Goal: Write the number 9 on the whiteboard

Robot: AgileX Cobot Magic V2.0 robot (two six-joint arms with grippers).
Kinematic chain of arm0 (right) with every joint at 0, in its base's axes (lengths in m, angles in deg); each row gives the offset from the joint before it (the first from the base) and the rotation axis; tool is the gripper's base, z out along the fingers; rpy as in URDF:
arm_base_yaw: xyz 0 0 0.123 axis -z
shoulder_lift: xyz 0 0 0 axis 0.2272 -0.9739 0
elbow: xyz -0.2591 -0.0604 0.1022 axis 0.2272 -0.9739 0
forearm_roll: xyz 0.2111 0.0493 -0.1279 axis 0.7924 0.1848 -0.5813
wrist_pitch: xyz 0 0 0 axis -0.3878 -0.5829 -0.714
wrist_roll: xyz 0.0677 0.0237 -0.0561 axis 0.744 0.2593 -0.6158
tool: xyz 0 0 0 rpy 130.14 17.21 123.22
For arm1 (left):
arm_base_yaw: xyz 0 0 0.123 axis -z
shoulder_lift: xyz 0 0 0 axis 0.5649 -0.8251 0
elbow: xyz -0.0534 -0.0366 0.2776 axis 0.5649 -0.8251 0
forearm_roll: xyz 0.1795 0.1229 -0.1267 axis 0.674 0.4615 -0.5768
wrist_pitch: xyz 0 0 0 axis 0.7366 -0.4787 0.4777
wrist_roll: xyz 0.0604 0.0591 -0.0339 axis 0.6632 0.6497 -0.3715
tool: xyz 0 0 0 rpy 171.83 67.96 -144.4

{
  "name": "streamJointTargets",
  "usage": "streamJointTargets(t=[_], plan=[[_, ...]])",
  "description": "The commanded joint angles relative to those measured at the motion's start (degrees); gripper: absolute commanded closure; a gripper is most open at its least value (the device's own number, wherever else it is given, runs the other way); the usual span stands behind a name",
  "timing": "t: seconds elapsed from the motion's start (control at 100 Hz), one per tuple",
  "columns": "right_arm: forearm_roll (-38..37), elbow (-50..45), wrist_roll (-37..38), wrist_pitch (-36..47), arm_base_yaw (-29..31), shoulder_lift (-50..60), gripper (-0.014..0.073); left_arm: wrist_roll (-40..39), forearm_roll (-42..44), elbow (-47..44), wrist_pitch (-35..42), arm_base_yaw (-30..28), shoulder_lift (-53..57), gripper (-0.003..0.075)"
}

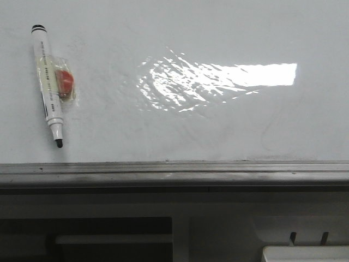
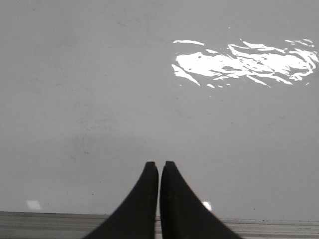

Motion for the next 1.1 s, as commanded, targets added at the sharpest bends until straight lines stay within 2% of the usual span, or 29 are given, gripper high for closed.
streamJointTargets(t=[0.0, 0.22, 0.39, 0.64, 0.81, 0.89, 1.03, 1.09], plan=[[2.0, -1.5, -0.1, 6.4, 0.2, 0.9, 0.0663, -0.5, 0.6, -2.4, 4.8, -0.1, 1.6, 0.0740], [3.7, -1.5, 0.2, 5.6, 0.2, 0.9, 0.0663, -0.5, 0.6, -2.4, 5.1, -0.1, 1.6, 0.0740], [5.2, 0.2, 0.2, 5.0, 0.2, 0.9, 0.0663, -0.5, 0.5, -2.1, 8.6, -0.1, 1.6, 0.0740], [5.4, 10.3, 0.2, -8.9, 0.2, -3.0, 0.0663, -0.5, 0.5, 4.7, 5.3, -0.1, -0.3, 0.0741], [5.7, 17.5, 0.2, -21.4, 0.2, -10.5, 0.0662, -0.5, -0.2, 14.2, -7.9, -0.1, -7.8, 0.0741], [5.8, 19.8, 0.2, -24.8, 0.2, -13.1, 0.0663, -0.5, -0.9, 16.3, -8.2, -0.1, -11.3, 0.0741], [5.8, 19.8, 0.2, -24.8, 0.2, -14.1, 0.0663, -0.5, -0.9, 17.3, -4.8, -0.1, -14.3, 0.0738], [5.8, 19.8, 0.2, -24.8, 0.2, -14.1, 0.0663, -0.5, -1.0, 17.2, -2.1, -0.1, -15.0, 0.0706]])
